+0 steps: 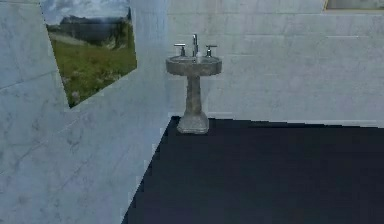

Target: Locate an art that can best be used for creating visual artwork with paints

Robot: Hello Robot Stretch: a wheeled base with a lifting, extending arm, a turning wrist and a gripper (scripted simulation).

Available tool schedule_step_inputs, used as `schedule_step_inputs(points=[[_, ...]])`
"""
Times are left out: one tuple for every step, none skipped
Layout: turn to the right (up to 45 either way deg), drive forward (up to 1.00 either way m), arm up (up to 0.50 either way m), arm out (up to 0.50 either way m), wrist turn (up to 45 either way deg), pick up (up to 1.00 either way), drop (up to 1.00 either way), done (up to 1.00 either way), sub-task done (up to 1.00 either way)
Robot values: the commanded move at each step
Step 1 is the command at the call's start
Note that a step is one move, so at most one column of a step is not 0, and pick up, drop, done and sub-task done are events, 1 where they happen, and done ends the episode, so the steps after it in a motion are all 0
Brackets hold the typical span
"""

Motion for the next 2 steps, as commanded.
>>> schedule_step_inputs(points=[[0.0, 0.15, 0.0, 0.0, 0.0, 0.0, 0.0, 0.0, 0.0], [-21.0, 0.0, 0.0, 0.0, 0.0, 0.0, 0.0, 0.0, 0.0]])
